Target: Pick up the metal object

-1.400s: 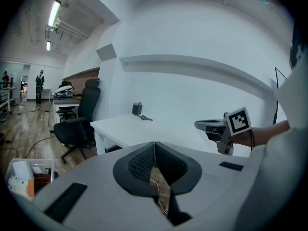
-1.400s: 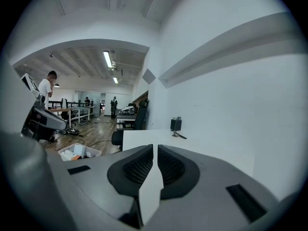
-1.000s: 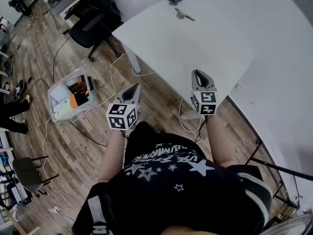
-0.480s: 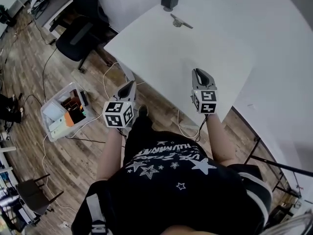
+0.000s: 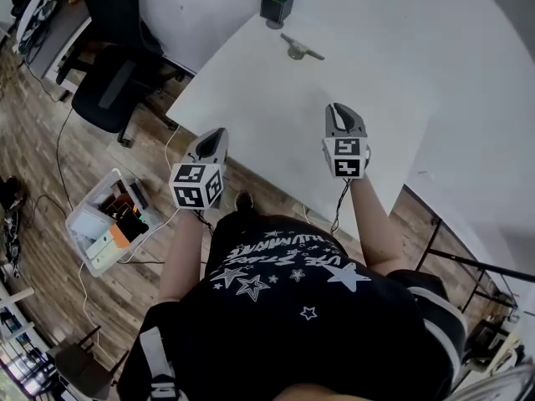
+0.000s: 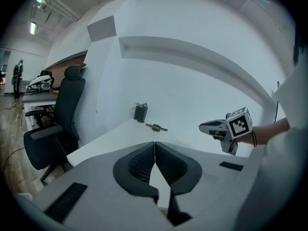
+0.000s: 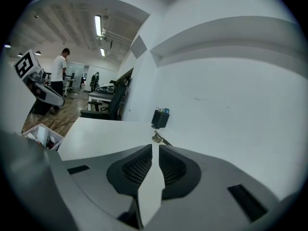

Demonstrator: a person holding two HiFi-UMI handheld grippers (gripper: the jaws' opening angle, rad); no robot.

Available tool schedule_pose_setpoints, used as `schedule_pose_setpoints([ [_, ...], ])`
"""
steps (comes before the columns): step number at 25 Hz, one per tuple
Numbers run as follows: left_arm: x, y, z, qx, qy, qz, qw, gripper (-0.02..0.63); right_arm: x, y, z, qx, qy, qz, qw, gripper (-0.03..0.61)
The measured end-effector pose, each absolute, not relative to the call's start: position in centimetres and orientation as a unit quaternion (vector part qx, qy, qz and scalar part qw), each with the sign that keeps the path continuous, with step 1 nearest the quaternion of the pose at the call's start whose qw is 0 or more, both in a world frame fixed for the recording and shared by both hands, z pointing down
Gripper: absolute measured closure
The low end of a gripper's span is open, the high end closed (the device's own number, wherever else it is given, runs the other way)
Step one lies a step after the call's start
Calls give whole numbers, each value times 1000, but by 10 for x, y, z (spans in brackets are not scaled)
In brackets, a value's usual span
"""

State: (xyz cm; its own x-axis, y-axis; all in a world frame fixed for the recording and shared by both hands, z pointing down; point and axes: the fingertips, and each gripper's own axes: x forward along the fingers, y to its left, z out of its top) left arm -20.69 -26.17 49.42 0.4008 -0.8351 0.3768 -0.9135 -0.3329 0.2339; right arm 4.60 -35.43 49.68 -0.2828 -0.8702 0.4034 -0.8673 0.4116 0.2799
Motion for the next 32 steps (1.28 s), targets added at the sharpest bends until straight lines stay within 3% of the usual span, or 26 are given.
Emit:
schedule_pose_setpoints([
  [8, -229, -334, 495, 831, -510, 92, 203, 594, 19, -420, 503, 542, -779, -31, 315, 509],
  [11, -235, -358, 496, 837, -500, 93, 204, 594, 13, -445, 504, 544, -768, -44, 336, 434],
  [14, -235, -382, 498, 841, -492, 94, 205, 594, 15, -475, 504, 550, -749, -79, 360, 403],
  [23, -236, -442, 513, 844, -481, 103, 214, 594, -2, -542, 535, 514, -728, -140, 431, 377],
  [32, -229, -481, 531, 845, -470, 113, 227, 594, -14, -590, 572, 505, -715, -151, 459, 379],
])
